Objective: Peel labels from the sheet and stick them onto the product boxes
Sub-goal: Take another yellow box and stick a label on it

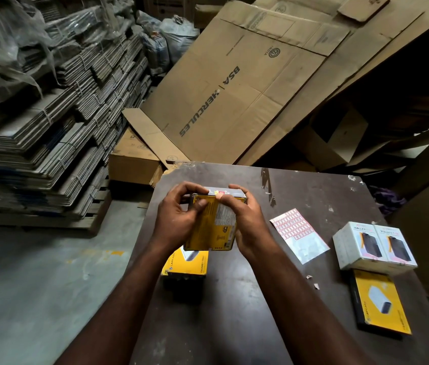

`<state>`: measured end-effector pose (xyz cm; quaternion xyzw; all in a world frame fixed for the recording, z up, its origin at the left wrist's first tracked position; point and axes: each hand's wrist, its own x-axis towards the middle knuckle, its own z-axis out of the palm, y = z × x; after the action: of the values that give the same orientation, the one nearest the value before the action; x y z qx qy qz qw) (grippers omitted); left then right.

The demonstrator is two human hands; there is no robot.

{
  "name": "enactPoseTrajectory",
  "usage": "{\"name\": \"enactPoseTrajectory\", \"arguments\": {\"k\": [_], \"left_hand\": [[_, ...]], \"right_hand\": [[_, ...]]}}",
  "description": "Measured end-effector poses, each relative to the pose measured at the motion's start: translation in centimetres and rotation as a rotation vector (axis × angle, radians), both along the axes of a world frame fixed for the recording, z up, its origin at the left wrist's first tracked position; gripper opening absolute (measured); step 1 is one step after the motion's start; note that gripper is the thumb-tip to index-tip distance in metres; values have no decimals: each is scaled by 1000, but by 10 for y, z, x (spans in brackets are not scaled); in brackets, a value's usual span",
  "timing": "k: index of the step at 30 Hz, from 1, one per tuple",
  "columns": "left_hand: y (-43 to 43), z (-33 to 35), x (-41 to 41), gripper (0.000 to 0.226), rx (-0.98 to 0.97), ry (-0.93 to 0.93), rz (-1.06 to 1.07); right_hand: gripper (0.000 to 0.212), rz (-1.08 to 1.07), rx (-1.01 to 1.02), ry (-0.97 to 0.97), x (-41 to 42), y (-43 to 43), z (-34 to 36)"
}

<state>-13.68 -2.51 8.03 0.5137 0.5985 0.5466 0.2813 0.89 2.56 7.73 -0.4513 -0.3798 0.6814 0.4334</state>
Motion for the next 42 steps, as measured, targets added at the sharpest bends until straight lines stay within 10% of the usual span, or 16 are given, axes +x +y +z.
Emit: {"name": "enactPoseTrajectory", "arguments": {"k": [8, 13, 23, 30, 42], "left_hand": [[-10, -6, 19, 21, 0, 72, -44], [-7, -6, 10, 17, -12, 33, -34], [-10, -2, 14, 11, -41, 39, -88], [-8, -1, 5, 12, -104, -181, -132], [-9, -3, 4, 13, -110, -205, -113]], "right_hand": [[15, -226, -232, -29, -1, 0, 0], [47, 9, -161, 15, 12, -4, 3], [35, -180, -91, -223, 7, -8, 4], [57, 112, 114, -322, 22, -9, 8], [30, 364, 329, -394, 40, 0, 12]]}}
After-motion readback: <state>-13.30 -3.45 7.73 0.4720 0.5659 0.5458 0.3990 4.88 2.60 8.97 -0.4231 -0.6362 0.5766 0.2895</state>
